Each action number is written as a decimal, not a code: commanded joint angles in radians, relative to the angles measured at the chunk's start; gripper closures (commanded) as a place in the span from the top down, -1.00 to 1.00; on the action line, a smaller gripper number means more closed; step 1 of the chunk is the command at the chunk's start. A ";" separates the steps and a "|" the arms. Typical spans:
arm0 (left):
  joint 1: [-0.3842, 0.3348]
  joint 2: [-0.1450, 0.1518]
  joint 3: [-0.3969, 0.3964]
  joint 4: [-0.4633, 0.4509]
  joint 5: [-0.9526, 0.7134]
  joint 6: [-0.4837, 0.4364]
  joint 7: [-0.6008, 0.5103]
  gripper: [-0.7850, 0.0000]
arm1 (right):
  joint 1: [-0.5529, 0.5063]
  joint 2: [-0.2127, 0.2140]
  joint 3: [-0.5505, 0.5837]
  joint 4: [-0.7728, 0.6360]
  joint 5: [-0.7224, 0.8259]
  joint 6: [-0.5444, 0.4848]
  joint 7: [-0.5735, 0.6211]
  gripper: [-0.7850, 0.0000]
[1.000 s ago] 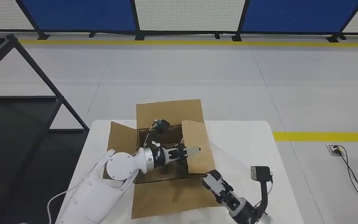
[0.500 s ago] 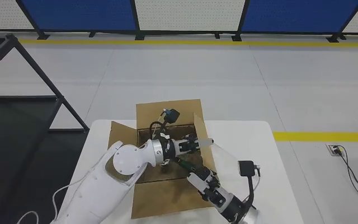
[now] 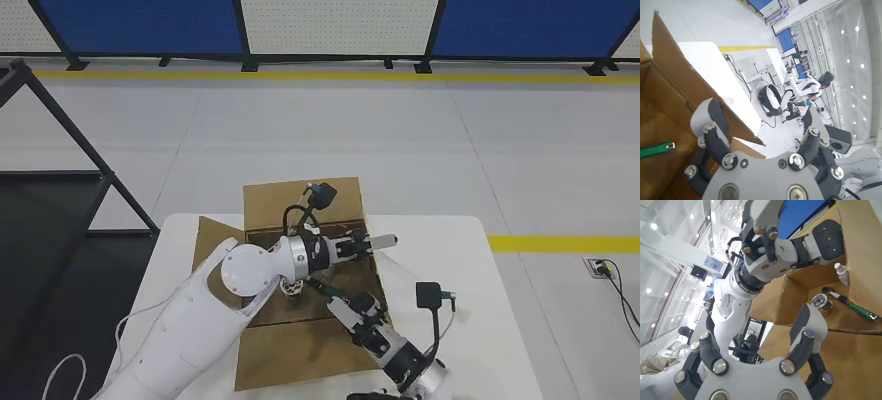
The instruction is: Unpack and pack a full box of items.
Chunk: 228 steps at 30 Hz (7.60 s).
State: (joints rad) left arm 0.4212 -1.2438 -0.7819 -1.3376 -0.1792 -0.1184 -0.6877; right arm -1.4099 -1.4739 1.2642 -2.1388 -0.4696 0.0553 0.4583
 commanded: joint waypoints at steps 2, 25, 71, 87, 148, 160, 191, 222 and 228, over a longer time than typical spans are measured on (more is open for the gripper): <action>-0.009 -0.007 0.002 0.020 -0.002 -0.004 -0.008 1.00 | -0.003 0.001 0.009 0.008 0.005 0.002 -0.029 1.00; 0.242 0.061 -0.246 -0.134 0.044 -0.054 -0.090 1.00 | 0.114 0.003 0.074 0.163 0.091 0.059 -0.219 1.00; 0.823 0.163 -0.757 -0.401 0.080 -0.060 0.042 1.00 | 0.176 0.028 0.094 0.340 0.153 0.108 -0.091 1.00; 0.846 0.175 -0.838 -0.395 0.042 -0.085 0.030 1.00 | 0.140 0.036 0.061 0.284 0.148 0.064 -0.103 1.00; 1.086 0.186 -1.218 -0.465 -0.485 -0.251 -0.051 1.00 | 0.913 -0.068 -0.518 0.848 -0.585 0.415 0.379 1.00; 1.088 0.184 -1.210 -0.467 -0.480 -0.254 -0.045 1.00 | 0.924 -0.098 -0.505 0.986 -0.587 0.414 0.355 1.00; 1.067 0.183 -1.193 -0.444 -0.459 -0.249 -0.046 1.00 | 0.910 -0.150 -0.441 1.081 -0.592 0.367 0.240 -1.00; 1.002 0.187 -1.133 -0.457 -0.406 -0.215 -0.070 1.00 | 0.445 -0.055 -0.256 0.113 -0.877 0.196 0.400 -1.00; 1.003 0.187 -1.130 -0.459 -0.405 -0.212 -0.069 1.00 | 0.445 -0.055 -0.256 0.113 -0.877 0.196 0.400 -1.00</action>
State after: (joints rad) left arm 1.4230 -1.0567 -1.9140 -1.7954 -0.5851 -0.3327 -0.7578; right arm -0.9650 -1.5294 1.0082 -2.0257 -1.3464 0.2515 0.8583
